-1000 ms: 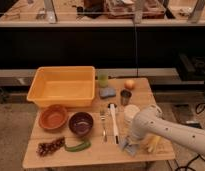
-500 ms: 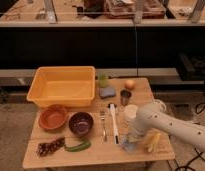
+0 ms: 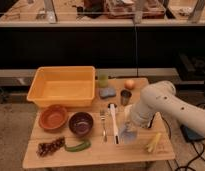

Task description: Wipe purple bowl with towel

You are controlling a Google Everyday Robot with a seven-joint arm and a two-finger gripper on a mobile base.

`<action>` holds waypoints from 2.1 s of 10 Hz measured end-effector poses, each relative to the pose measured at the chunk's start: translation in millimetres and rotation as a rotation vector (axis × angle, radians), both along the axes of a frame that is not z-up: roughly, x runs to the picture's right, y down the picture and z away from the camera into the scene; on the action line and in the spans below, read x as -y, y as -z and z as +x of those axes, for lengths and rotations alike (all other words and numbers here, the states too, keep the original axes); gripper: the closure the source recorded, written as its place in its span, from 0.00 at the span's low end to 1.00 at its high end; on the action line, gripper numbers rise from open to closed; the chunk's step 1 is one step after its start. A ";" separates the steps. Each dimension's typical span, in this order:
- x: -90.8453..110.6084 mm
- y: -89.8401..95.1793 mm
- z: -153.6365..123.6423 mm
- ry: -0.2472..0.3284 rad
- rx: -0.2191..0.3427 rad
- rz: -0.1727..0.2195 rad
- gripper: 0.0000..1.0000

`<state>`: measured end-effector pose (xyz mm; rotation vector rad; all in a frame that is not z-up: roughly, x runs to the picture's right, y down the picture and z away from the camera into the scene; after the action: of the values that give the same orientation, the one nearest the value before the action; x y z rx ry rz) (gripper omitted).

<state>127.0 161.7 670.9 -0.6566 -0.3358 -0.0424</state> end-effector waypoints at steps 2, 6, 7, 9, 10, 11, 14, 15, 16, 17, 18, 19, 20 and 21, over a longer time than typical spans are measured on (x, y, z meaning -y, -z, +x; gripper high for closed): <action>11.5 12.7 -11.2 0.009 0.027 0.011 1.00; 11.7 12.9 -11.6 0.008 0.028 0.012 1.00; 12.2 12.3 -12.1 0.005 0.029 0.015 1.00; 19.4 6.4 -19.8 -0.054 0.022 0.045 1.00; 25.8 0.9 -28.3 -0.086 0.015 0.059 1.00; 40.3 -12.5 -48.4 -0.158 -0.001 0.080 1.00; 84.1 -51.5 -99.4 -0.408 -0.049 0.119 1.00; 96.4 -61.0 -124.1 -0.479 -0.045 0.122 1.00; 103.8 -66.1 -136.8 -0.524 -0.044 0.124 1.00; 107.8 -68.5 -144.6 -0.549 -0.043 0.123 1.00; 109.7 -69.6 -149.1 -0.561 -0.040 0.122 1.00; 110.0 -69.5 -148.2 -0.563 -0.042 0.123 1.00; 109.4 -69.1 -147.5 -0.561 -0.041 0.122 1.00; 105.4 -67.9 -149.8 -0.545 -0.019 0.118 1.00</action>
<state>-22.8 56.4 738.8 -0.4322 -0.4803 0.4606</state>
